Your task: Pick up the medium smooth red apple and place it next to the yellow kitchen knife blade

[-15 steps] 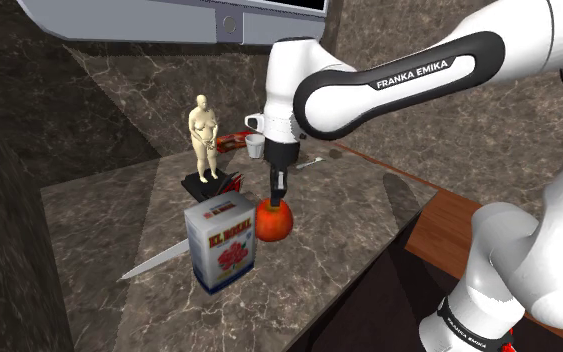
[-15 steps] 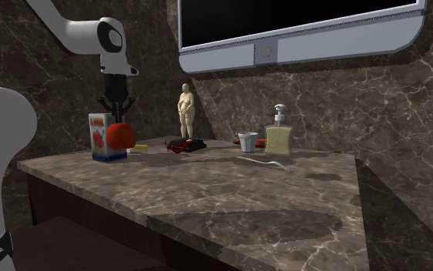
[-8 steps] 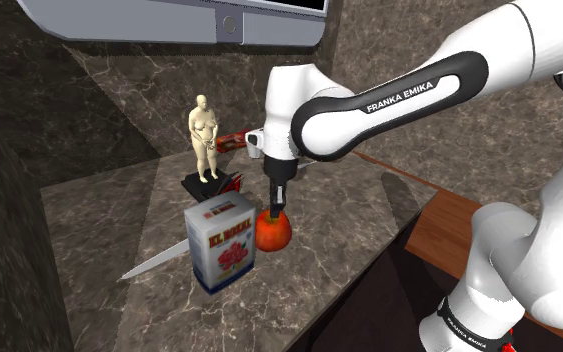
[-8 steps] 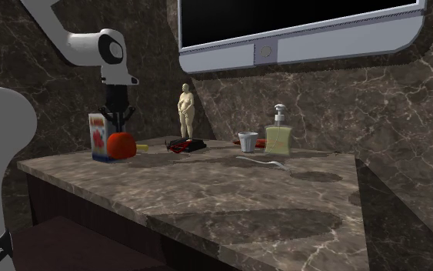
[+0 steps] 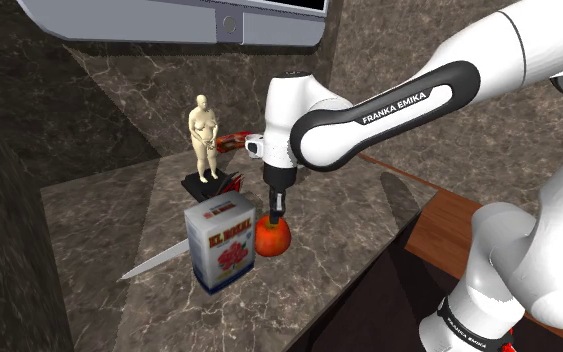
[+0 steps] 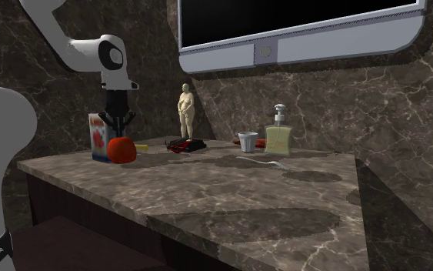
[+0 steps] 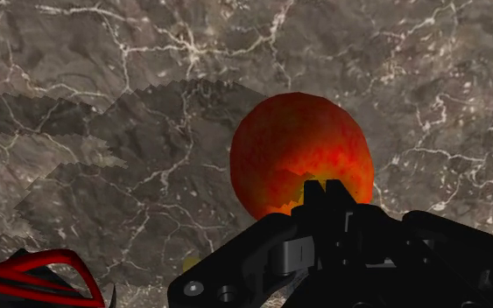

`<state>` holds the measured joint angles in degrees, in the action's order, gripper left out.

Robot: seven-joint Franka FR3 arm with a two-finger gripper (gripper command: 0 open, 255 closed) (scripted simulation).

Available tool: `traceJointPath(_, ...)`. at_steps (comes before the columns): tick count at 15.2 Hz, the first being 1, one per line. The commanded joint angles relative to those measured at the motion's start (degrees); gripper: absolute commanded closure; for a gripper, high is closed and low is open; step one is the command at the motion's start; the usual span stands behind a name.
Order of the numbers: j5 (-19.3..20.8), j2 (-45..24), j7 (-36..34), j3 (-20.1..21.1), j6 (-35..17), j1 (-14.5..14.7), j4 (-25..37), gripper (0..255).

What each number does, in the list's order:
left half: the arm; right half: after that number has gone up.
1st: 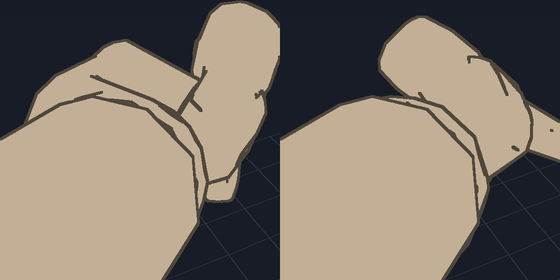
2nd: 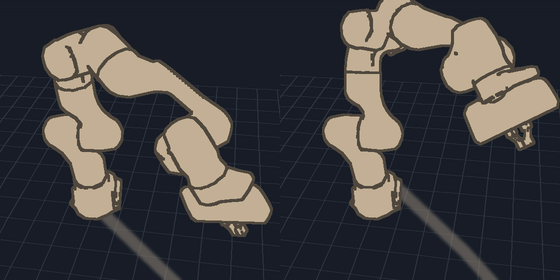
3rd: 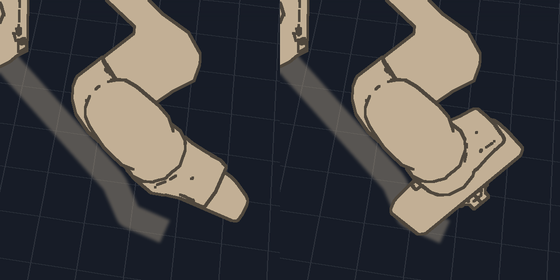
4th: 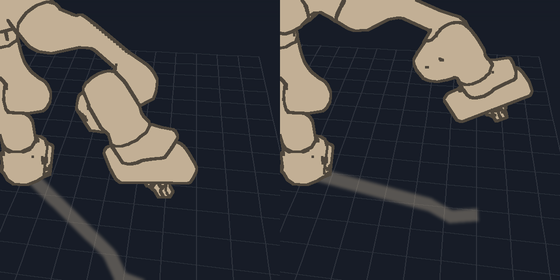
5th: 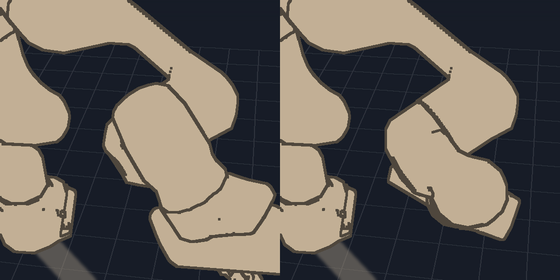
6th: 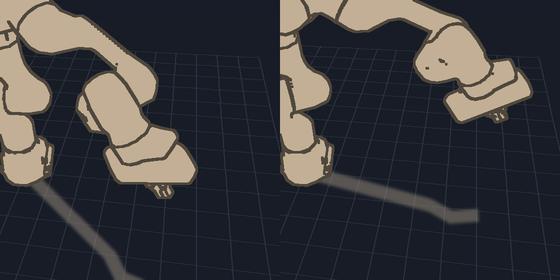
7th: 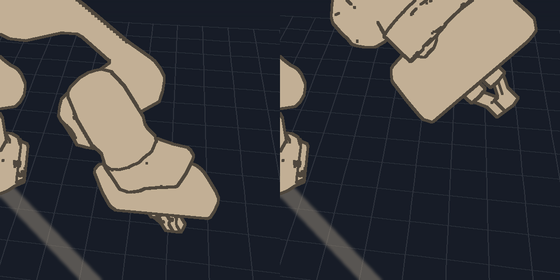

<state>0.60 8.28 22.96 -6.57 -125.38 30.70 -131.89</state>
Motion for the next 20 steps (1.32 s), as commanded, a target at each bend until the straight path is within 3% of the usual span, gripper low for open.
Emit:
traceJointPath(1, 0.0, 0.0, 0.0, 0.0, 0.0, 0.0, 0.0, 255)
traceJointPath(2, 0.0, 0.0, 0.0, 0.0, 0.0, 0.0, 0.0, 255)
traceJointPath(3, 0.0, 0.0, 0.0, 0.0, 0.0, 0.0, 0.0, 0)
traceJointPath(8, 0.0, 0.0, 0.0, 0.0, 0.0, 0.0, 0.0, 0)
traceJointPath(12, 0.3, 3.0, -0.3, 0.2, 7.4, 0.0, 4.4, 0)
traceJointPath(20, 0.3, 3.0, -0.3, 0.2, 7.4, 0.0, 4.4, 0)
